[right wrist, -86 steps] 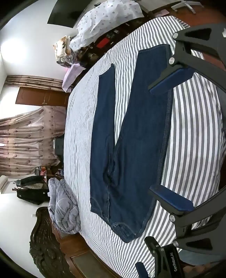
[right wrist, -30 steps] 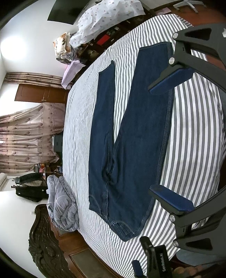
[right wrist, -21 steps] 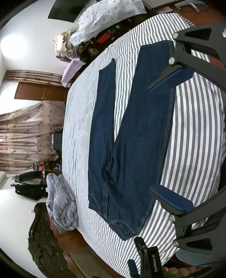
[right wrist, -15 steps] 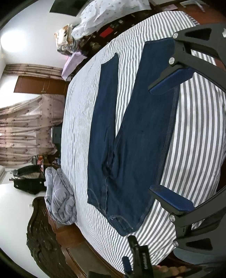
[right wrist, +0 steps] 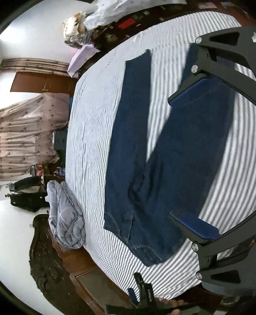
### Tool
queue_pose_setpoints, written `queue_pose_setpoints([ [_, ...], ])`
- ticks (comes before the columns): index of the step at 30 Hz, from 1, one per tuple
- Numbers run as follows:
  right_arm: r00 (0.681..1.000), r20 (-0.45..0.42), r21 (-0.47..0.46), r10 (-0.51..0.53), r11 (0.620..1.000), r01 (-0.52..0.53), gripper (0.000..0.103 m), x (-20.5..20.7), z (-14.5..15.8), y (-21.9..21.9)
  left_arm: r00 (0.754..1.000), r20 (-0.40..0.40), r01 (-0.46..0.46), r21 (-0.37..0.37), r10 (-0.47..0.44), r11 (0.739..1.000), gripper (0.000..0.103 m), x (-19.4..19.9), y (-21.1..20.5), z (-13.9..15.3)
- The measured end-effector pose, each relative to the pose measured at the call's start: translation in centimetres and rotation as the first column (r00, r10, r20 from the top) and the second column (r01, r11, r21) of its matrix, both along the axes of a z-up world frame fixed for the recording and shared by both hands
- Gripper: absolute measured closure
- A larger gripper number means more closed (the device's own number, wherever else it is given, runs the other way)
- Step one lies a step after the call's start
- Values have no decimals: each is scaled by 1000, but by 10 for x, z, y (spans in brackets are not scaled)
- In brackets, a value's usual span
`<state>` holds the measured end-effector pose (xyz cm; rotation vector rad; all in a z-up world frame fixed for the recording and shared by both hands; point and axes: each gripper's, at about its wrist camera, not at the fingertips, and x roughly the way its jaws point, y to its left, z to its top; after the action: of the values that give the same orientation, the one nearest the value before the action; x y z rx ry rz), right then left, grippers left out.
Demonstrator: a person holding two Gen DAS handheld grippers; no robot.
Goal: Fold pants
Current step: 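Lower the left tool to the jeans waistband while the right tool reaches the leg hems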
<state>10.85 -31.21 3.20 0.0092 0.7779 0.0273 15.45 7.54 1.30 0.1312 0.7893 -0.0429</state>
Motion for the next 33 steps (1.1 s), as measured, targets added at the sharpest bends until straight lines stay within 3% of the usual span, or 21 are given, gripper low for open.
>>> queue_pose_setpoints([
  [8, 999, -44, -81, 29, 996, -32, 1, 74, -1, -10, 998, -54, -28, -9, 28, 1000, 14, 83, 19, -18],
  [13, 995, -87, -107, 48, 993, -58, 2, 119, -29, 5, 996, -81, -34, -42, 31, 999, 15, 129, 19, -41],
  [21, 968, -187, -41, 167, 983, -177, 14, 211, -74, 26, 993, -115, -3, -57, -3, 998, 16, 205, 19, -68],
  [24, 955, -197, -5, 224, 973, -229, 15, 254, -79, 19, 994, -106, 13, -94, -23, 996, 16, 251, 35, -73],
  [26, 948, -204, 22, 245, 969, -246, 17, 282, -82, 13, 995, -96, 6, -73, -13, 997, 16, 278, 45, -80],
  [33, 902, -270, 73, 337, 941, -330, 21, 388, -115, -8, 979, -165, 94, -139, -117, 986, 16, 349, 63, -124],
])
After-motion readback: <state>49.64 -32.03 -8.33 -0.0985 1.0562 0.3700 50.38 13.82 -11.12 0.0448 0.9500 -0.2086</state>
